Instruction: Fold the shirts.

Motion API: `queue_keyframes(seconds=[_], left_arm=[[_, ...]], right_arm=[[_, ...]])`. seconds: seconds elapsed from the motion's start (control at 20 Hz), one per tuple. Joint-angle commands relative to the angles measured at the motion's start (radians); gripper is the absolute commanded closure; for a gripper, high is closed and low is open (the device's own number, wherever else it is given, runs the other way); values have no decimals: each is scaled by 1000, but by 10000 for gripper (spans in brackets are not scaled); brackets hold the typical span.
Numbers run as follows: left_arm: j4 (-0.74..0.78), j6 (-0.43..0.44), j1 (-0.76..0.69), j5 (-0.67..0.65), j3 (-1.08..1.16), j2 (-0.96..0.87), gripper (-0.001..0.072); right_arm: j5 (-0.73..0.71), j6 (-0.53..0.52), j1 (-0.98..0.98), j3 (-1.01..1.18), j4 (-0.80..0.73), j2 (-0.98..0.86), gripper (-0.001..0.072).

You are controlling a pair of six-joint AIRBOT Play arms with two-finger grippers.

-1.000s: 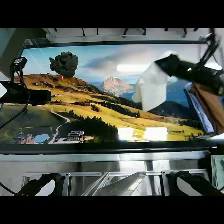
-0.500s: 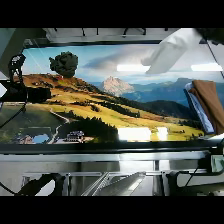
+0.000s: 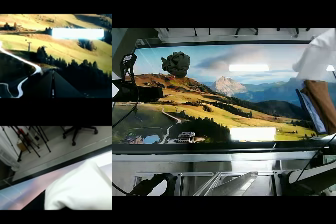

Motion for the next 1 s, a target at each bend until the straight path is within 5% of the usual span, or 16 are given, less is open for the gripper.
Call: queue_keyframes(seconds=[0.0, 0.4, 0.65, 0.95], left_arm=[[0, -9, -1, -3, 1, -1, 692], [1, -8, -1, -6, 1, -1, 691], [2, 0, 0, -3, 1, -1, 692], [2, 37, 0, 39, 1, -1, 691]], right_arm=[[-4, -46, -60, 6, 2, -13, 691], [103, -76, -115, 6, 27, 6, 691], [233, -1, -186, -72, -25, 61, 690], [468, 246, -237, -107, -404, 164, 690]])
